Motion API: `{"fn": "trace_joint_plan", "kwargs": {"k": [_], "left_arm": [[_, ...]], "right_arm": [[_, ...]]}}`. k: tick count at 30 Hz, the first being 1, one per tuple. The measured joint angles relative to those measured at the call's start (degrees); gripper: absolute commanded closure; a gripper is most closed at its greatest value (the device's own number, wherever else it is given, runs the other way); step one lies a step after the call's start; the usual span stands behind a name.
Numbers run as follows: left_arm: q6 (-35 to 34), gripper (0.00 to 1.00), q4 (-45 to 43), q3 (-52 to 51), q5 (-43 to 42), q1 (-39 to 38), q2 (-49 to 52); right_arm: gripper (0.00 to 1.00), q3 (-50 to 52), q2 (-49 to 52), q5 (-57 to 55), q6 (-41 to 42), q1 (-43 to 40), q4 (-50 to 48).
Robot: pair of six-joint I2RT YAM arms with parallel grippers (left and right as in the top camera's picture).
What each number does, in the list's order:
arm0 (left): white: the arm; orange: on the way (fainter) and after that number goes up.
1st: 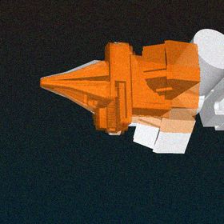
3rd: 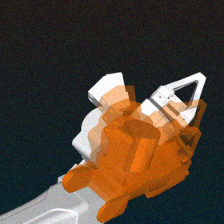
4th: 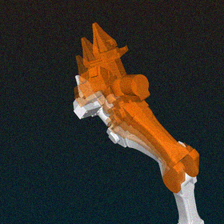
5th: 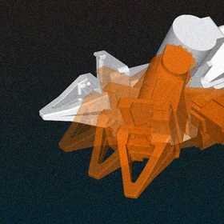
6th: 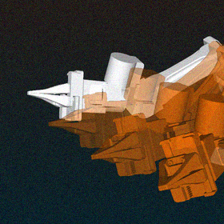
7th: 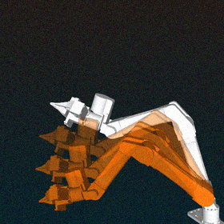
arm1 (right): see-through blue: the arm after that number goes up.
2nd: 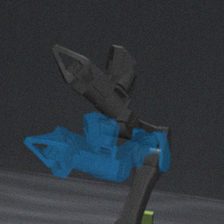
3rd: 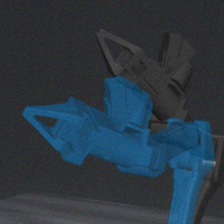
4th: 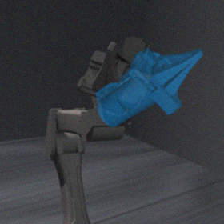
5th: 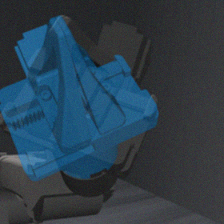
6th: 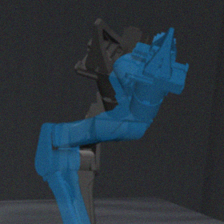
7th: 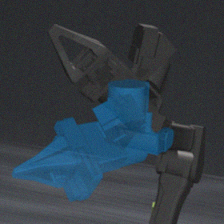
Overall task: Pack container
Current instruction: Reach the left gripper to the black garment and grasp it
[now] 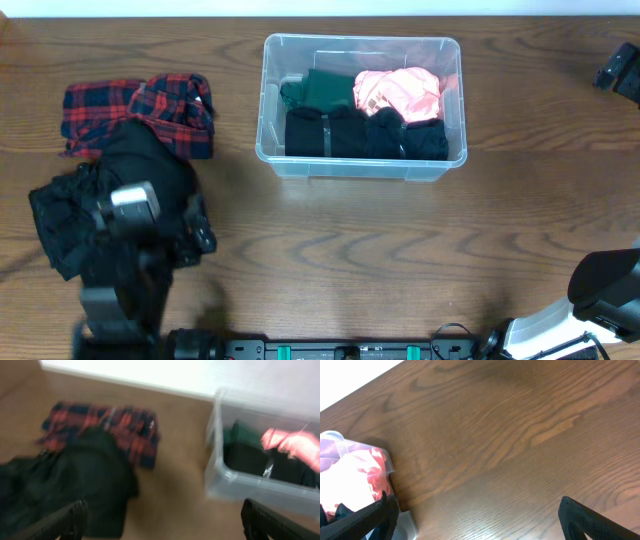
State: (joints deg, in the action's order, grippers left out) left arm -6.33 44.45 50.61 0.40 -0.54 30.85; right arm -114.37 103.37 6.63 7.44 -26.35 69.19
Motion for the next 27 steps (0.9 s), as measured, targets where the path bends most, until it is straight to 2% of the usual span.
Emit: {"fn": "trace_joint_plan", "kwargs": {"k": [4,7,19,27], "left_arm": [[0.7,0.02,11.6,14.6,0.8,0.0,14.8],[0.8,0.02,14.0,20.8,0.6,0.0,22.8],[2.3,0.02,13.5,22.0,0.4,0.0,44.5],[-3.8,0.02,11.9,22.0,10.3,0.0,61.9]], "right_arm": [[0.01,0.0,0.0,0.0,0.0,0.0,0.0],[0.01,0.0,0.0,0.0,0.0,0.0,0.0],[0.01,0.0,0.0,0.0,0.0,0.0,0.0],[0.01,0.0,0.0,-0.1,0.0,0.0,0.0]]}}
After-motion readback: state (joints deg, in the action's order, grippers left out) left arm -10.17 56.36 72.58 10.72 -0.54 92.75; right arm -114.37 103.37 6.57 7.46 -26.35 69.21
